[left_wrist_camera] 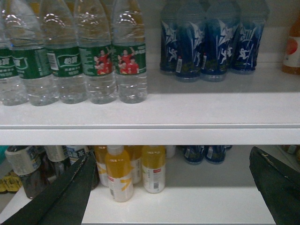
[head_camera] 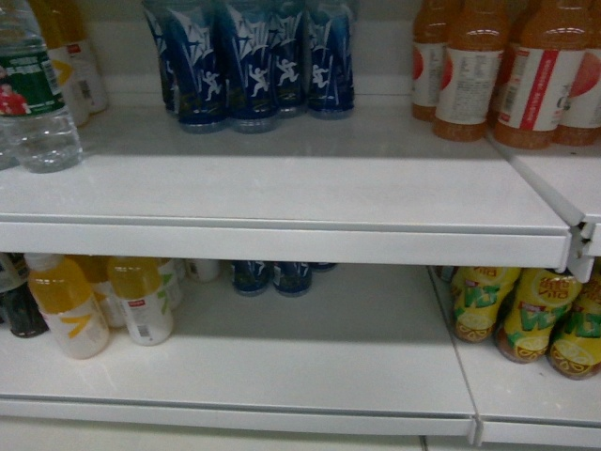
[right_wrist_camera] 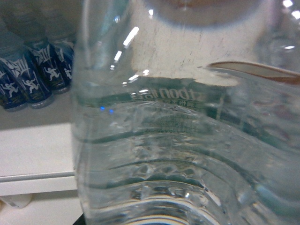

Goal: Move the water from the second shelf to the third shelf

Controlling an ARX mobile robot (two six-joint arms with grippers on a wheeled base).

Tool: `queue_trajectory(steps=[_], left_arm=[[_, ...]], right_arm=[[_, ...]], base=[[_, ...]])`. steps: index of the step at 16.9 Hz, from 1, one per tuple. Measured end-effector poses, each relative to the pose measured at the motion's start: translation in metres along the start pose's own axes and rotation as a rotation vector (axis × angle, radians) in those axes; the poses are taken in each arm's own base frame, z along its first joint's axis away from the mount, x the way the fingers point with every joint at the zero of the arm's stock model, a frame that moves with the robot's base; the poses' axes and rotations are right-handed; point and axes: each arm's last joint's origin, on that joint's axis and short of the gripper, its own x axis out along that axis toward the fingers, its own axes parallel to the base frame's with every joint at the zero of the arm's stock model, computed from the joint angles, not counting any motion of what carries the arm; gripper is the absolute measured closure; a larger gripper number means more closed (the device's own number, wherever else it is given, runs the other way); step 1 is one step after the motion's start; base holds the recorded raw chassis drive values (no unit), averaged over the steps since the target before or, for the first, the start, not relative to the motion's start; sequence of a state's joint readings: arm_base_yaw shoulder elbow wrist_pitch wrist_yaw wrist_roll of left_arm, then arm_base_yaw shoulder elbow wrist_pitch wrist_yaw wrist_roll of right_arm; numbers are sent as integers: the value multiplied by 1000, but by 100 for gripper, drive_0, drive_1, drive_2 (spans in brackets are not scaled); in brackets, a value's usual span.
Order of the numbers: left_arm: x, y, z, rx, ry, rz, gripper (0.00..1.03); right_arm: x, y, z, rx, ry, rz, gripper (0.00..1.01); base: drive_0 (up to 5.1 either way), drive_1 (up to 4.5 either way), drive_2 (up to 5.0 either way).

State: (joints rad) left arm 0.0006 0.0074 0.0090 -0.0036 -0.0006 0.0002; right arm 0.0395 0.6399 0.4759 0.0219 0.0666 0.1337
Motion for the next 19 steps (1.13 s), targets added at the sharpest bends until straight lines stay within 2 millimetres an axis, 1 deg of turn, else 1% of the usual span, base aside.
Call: queue_trajectory(steps=[19], left_arm=[[0,0,0,0,-1,0,5]], right_arm=[[0,0,0,0,-2,4,59]], base=[[-458,229,229]])
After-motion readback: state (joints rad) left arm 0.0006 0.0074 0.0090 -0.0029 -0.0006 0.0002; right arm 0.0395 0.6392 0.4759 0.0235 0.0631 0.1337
